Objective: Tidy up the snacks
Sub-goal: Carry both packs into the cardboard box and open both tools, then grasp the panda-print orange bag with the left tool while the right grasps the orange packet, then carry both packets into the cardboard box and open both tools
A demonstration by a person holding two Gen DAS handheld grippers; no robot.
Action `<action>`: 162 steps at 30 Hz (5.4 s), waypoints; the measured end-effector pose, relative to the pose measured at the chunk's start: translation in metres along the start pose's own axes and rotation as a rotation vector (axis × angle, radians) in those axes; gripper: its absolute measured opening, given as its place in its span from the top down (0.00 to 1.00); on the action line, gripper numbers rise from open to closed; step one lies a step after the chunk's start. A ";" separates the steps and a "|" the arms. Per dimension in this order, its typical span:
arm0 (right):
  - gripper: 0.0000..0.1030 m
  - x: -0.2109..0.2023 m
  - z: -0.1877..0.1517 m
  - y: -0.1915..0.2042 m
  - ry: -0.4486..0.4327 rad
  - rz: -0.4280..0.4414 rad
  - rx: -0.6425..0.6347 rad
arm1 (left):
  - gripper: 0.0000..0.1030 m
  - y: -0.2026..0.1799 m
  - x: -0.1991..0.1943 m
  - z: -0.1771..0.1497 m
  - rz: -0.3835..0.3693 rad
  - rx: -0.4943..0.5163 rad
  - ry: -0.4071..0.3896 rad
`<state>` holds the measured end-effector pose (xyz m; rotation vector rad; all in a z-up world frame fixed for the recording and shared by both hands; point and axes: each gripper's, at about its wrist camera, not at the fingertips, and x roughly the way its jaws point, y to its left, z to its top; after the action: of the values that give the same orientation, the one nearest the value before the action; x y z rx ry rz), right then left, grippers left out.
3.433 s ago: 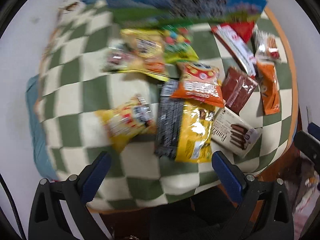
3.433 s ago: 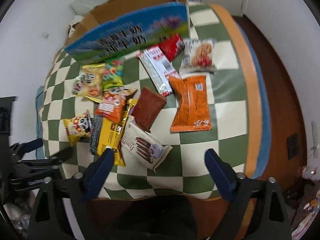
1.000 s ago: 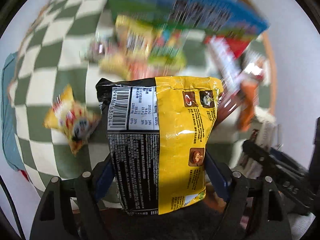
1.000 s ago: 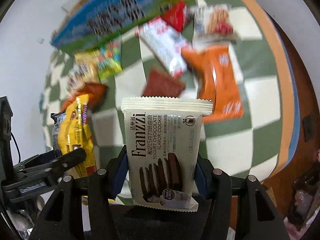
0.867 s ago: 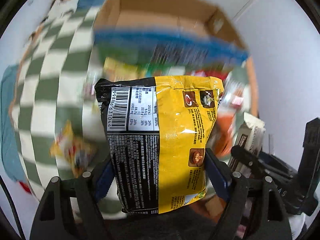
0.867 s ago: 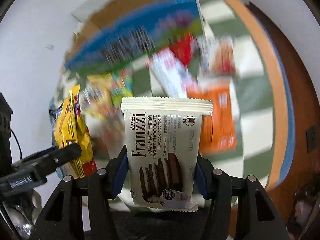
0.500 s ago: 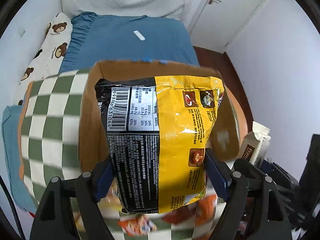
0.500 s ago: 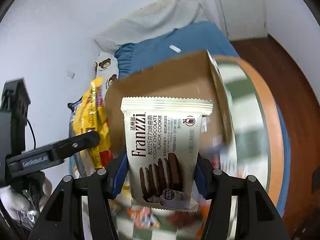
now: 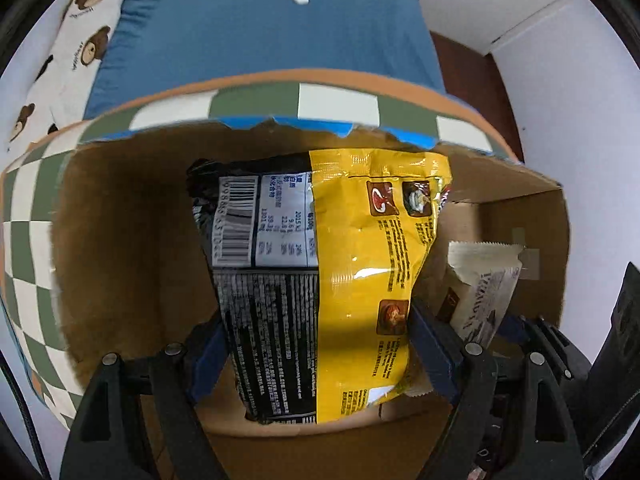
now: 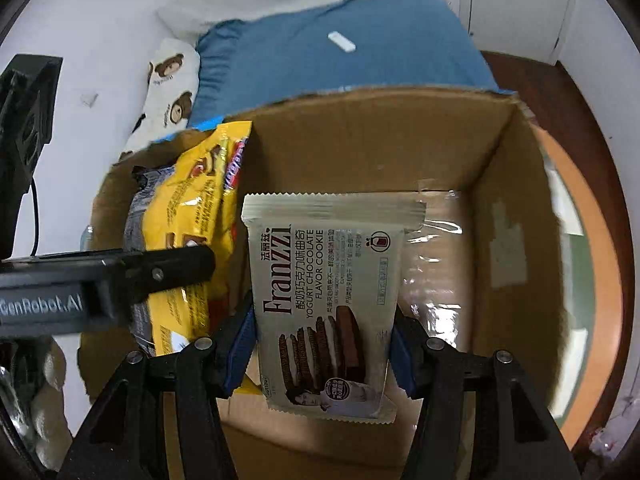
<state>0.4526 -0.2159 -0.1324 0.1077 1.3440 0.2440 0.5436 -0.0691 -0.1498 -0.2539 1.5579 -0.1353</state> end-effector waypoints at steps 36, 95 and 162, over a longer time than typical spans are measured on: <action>0.06 -0.123 -0.086 0.025 -0.158 -0.122 -0.004 | 0.15 0.002 -0.109 -0.142 0.147 0.051 -0.421; 0.40 -0.030 -0.366 -0.063 0.121 -0.110 0.239 | 0.34 0.032 0.119 -0.360 0.314 0.376 -0.027; 0.47 -0.061 0.008 -0.006 -0.113 -0.207 0.039 | 0.55 0.066 -0.017 -0.013 0.136 -0.041 -0.059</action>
<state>0.4485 -0.2353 -0.0742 0.0149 1.2373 0.0366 0.5258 -0.0017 -0.1499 -0.1817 1.5157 0.0101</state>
